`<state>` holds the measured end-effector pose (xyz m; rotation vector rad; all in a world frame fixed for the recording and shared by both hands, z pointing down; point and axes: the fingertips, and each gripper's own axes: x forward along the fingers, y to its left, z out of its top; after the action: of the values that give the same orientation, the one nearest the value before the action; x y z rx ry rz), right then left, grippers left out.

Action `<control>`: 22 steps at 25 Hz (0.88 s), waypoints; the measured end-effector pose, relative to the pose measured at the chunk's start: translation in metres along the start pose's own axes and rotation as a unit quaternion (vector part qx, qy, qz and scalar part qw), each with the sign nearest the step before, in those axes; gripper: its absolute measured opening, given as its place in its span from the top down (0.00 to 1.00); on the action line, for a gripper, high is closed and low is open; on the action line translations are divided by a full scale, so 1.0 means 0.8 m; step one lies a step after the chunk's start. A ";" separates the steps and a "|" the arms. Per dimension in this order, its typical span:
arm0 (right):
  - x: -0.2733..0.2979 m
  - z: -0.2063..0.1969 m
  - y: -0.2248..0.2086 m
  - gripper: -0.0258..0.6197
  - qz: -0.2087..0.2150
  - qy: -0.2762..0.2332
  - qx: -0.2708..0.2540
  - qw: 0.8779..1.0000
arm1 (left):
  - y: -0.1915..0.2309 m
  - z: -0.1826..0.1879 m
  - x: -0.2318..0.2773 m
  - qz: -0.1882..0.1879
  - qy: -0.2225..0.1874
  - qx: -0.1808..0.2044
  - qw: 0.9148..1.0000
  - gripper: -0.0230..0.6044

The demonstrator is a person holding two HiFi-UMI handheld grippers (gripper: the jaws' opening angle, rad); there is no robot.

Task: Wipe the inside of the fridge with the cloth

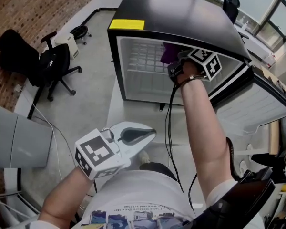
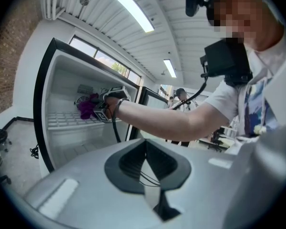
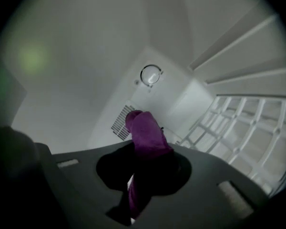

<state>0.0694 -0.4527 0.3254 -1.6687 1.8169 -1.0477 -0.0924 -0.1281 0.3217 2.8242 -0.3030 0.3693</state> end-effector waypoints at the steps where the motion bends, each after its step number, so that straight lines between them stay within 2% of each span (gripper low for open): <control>1: -0.008 0.008 -0.008 0.88 -0.008 -0.009 0.004 1.000 | -0.001 0.000 0.002 -0.003 0.002 0.000 1.000 0.95; 7: -0.048 0.052 -0.049 0.88 -0.038 -0.057 0.002 0.998 | -0.010 -0.005 0.015 -0.024 0.010 0.006 1.000 0.95; 14: -0.086 0.076 -0.066 0.88 -0.071 -0.082 -0.060 0.992 | -0.023 -0.014 0.022 -0.044 0.018 0.014 0.999 0.95; 18: -0.101 0.072 -0.050 0.88 -0.057 -0.081 -0.099 0.990 | -0.026 -0.015 0.020 -0.043 0.017 0.013 0.999 0.95; 22: -0.122 0.054 -0.005 0.88 -0.007 -0.067 -0.140 0.988 | -0.027 -0.015 0.013 -0.043 0.009 0.012 0.999 0.95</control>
<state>0.1205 -0.3676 0.2867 -1.8660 1.9341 -0.6900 -0.0802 -0.1056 0.3307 2.8439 -0.1743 0.3814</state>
